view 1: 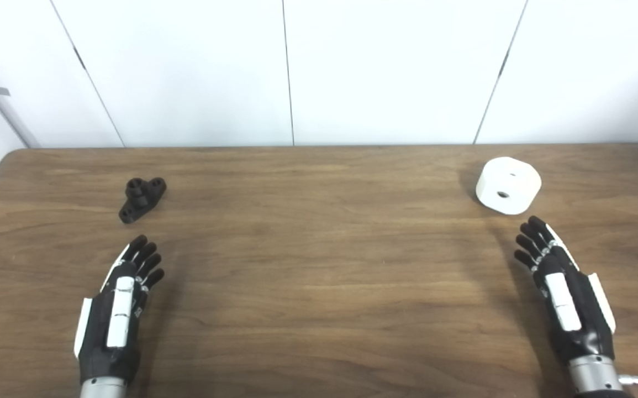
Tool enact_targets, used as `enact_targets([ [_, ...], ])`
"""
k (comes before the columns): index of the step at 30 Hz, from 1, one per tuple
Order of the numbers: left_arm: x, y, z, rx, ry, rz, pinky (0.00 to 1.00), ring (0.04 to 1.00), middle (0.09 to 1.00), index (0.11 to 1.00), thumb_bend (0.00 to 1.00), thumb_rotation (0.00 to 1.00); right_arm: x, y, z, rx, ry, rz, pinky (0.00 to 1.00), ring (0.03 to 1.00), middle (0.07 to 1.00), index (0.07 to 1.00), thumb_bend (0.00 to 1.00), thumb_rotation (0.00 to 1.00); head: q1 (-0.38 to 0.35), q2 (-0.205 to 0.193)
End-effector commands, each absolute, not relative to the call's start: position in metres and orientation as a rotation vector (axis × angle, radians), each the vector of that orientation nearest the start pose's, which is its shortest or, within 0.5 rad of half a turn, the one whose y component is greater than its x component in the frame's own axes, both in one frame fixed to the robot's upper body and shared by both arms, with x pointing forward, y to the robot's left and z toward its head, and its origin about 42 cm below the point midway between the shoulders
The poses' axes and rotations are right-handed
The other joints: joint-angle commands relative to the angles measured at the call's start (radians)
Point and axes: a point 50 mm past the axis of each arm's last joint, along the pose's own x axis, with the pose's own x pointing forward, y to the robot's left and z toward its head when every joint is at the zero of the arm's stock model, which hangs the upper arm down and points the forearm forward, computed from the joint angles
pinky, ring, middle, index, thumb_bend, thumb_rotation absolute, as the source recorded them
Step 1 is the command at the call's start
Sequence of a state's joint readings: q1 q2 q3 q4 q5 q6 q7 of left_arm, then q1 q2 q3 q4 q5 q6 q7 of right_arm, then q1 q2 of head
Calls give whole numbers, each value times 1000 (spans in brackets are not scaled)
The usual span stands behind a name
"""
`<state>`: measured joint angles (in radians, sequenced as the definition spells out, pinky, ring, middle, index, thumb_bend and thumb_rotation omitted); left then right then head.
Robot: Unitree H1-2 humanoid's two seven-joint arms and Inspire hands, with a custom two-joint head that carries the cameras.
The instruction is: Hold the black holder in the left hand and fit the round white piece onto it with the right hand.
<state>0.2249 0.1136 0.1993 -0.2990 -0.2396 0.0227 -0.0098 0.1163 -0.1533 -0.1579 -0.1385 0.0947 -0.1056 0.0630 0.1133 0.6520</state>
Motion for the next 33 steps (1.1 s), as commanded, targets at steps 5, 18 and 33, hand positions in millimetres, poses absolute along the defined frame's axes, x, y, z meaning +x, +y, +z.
enact_targets([
  [5,199,296,136,-80,-142,195,870,884,894,897,594,774,237,-313,116,-90,-159,-97,867,899,904,914,642,830,47,-22],
  [18,203,280,127,-77,-128,211,853,875,891,908,594,786,239,-328,106,-78,-141,-97,885,906,912,923,640,843,175,-90],
  [33,204,271,117,-62,-117,203,891,893,892,913,614,803,237,-329,105,-105,-137,-93,892,924,920,937,603,883,217,-144],
])
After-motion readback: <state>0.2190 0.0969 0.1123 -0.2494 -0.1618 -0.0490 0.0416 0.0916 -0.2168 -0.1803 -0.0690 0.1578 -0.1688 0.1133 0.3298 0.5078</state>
